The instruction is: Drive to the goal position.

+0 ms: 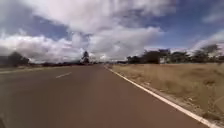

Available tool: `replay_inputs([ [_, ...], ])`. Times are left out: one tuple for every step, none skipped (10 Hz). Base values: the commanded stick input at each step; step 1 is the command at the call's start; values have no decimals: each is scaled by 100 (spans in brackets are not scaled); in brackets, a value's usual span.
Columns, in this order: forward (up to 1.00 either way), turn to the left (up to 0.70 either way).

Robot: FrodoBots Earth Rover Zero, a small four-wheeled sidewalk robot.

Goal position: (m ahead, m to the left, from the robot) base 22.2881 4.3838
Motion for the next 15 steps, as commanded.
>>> replay_inputs([
  [70, 0],
  [70, 0],
  [70, 0],
  [70, 0],
  [70, 0],
  [70, 0],
  [70, 0],
  [70, 0],
  [70, 0],
  [70, 0],
  [70, 0],
  [70, 0],
  [70, 0],
  [70, 0],
  [70, 0],
])
